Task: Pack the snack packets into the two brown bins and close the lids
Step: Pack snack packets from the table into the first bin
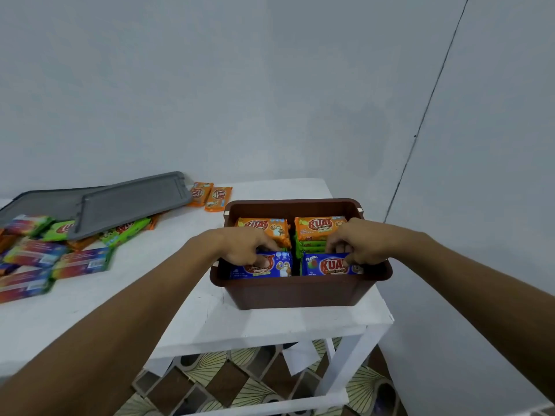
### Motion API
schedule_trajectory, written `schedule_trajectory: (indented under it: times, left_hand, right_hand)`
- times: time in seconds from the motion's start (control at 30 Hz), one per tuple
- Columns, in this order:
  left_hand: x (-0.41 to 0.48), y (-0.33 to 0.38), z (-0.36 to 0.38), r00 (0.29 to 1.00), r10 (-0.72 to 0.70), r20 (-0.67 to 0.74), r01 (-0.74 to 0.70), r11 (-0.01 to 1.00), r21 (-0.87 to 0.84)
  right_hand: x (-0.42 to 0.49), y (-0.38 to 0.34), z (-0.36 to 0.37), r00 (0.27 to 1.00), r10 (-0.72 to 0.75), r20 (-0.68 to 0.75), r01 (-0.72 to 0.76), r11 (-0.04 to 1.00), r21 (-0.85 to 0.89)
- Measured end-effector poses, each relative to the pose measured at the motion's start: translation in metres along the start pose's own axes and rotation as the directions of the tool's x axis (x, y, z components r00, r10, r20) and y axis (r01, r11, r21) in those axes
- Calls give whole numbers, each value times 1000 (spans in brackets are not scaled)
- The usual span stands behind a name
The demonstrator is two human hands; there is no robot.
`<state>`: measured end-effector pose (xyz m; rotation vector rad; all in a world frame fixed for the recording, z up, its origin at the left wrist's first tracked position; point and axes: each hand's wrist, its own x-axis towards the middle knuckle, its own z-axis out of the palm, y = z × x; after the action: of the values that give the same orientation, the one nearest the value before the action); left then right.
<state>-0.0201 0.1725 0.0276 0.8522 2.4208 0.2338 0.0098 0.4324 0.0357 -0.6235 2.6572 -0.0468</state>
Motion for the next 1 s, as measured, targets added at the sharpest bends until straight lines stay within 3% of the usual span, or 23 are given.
schedule_trajectory:
  times: [0.13, 0.37, 0.63, 0.77, 0.9, 1.0]
  left_hand:
    - [0, -2, 2, 1000, 20, -9, -20, 1000, 4]
    - [2, -5, 4, 999, 47, 13, -46, 996, -73]
    - [4, -7, 8, 999, 48, -9, -48, 999, -25]
    - [-1, -10, 7, 970, 51, -238, -73, 994, -84]
    - [-9, -30, 7, 864, 92, -496, 84, 943, 322]
    - [-18, -51, 5, 801, 112, -588, 127, 928, 349]
  right_hand:
    - [4, 0, 2, 1000, 24, 4, -23, 998, -54]
    - [7, 6, 4, 1000, -4, 28, 2, 997, 72]
    - [7, 4, 9, 998, -66, 7, 64, 984, 164]
    - [10, 2, 12, 984, -79, -162, 114, 969, 220]
    - [24, -7, 4, 935, -68, -349, 144, 970, 196]
    - [40, -19, -7, 904, -77, -421, 156, 975, 159]
